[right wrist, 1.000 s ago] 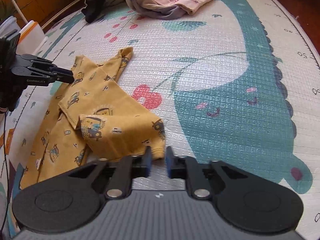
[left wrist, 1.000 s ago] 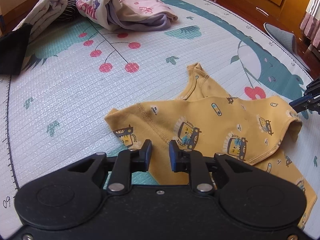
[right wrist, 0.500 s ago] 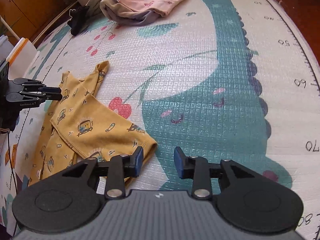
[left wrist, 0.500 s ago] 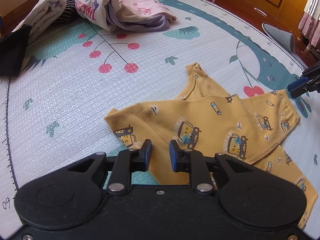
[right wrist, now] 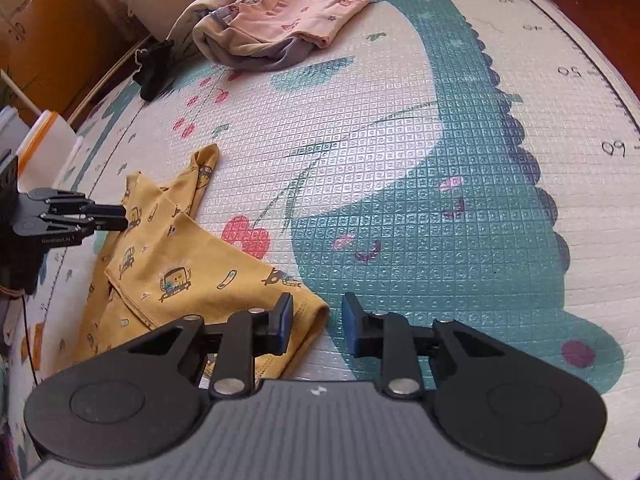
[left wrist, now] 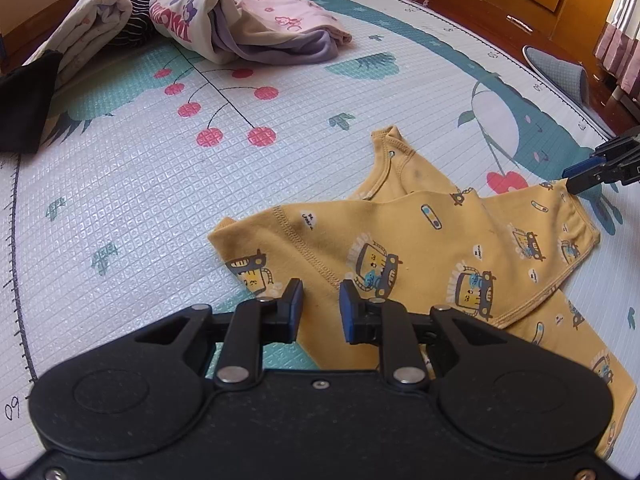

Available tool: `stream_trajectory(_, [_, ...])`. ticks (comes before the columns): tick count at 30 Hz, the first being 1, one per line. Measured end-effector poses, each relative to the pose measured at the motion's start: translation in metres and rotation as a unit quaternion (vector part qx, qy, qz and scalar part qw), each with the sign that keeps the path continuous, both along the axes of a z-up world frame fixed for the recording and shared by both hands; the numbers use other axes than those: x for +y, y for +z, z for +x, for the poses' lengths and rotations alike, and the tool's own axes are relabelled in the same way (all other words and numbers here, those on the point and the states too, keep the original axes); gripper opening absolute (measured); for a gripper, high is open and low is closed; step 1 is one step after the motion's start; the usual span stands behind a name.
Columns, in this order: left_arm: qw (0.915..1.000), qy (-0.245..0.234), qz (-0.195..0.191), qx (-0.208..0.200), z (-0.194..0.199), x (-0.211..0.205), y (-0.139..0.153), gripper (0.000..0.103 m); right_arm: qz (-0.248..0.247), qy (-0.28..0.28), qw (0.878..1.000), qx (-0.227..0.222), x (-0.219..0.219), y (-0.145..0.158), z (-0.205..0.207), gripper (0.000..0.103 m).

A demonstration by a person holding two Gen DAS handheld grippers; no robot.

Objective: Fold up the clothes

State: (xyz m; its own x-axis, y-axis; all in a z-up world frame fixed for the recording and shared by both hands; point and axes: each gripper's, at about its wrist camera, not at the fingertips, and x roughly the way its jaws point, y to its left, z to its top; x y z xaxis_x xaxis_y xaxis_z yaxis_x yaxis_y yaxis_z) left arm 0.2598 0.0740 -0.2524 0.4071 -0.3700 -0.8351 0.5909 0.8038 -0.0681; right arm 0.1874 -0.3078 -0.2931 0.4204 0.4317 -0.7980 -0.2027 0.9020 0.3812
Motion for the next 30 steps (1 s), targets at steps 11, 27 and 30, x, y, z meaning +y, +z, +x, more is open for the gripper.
stream_trajectory(11, [0.9998, 0.001, -0.014, 0.011, 0.002, 0.002, -0.001, 0.022, -0.034, 0.056, 0.996, -0.068, 0.015, 0.03, -0.01, 0.005])
stream_trajectory(27, [0.9132, 0.197, -0.295, 0.201, 0.053, 0.076, 0.003, 0.057, 0.126, 0.219, 0.957, -0.141, 0.102, 0.141, -0.041, 0.005])
stream_trajectory(30, [0.9138, 0.202, -0.293, 0.196, 0.058, 0.073, 0.007, 0.057, 0.139, 0.25, 0.949, -0.131, 0.123, 0.142, -0.05, 0.005])
